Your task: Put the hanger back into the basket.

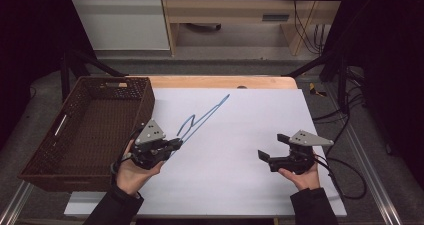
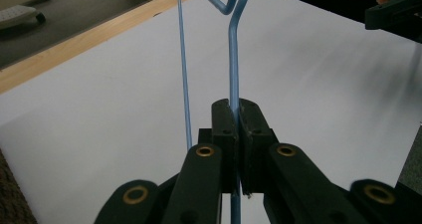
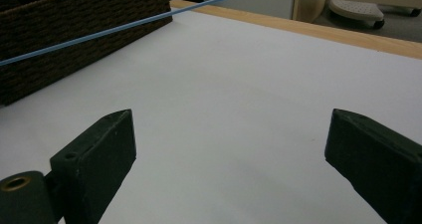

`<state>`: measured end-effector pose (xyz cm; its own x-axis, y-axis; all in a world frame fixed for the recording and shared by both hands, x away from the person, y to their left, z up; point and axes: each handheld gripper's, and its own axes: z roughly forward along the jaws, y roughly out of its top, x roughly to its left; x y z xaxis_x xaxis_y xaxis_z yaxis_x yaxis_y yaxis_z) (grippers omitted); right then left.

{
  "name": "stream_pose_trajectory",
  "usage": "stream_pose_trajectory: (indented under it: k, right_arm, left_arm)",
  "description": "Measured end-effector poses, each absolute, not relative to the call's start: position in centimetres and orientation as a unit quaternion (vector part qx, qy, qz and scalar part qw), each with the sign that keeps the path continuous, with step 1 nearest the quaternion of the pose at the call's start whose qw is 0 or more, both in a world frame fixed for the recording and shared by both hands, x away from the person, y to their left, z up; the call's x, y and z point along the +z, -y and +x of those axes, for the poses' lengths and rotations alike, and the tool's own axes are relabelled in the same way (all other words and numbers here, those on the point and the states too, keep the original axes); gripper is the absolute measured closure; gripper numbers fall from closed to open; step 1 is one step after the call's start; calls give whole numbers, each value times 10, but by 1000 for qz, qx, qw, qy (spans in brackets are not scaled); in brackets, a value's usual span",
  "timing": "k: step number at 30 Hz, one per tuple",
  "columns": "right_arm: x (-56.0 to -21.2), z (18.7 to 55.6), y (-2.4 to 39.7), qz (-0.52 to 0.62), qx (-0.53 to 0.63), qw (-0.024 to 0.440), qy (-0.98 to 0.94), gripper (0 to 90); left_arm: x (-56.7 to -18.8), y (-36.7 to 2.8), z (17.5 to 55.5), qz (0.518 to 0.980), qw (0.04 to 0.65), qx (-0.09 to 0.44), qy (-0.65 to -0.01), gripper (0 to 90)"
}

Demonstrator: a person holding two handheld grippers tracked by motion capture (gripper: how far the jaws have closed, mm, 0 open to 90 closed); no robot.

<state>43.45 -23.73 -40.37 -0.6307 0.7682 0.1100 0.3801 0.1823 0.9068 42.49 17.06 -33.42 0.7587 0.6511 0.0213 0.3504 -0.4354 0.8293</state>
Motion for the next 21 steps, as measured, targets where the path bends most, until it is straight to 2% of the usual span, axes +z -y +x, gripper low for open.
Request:
stream_pose_trajectory:
  k: [10, 21]
  right_arm:
    - [-401, 434, 241, 384, 515, 195, -742, 56]
    - [-398, 432, 242, 385, 516, 205, -737, 49]
  left_arm:
    - [-309, -186, 432, 829, 441, 173, -298, 873]
    - [-282, -228, 444, 819, 452, 171, -309, 873]
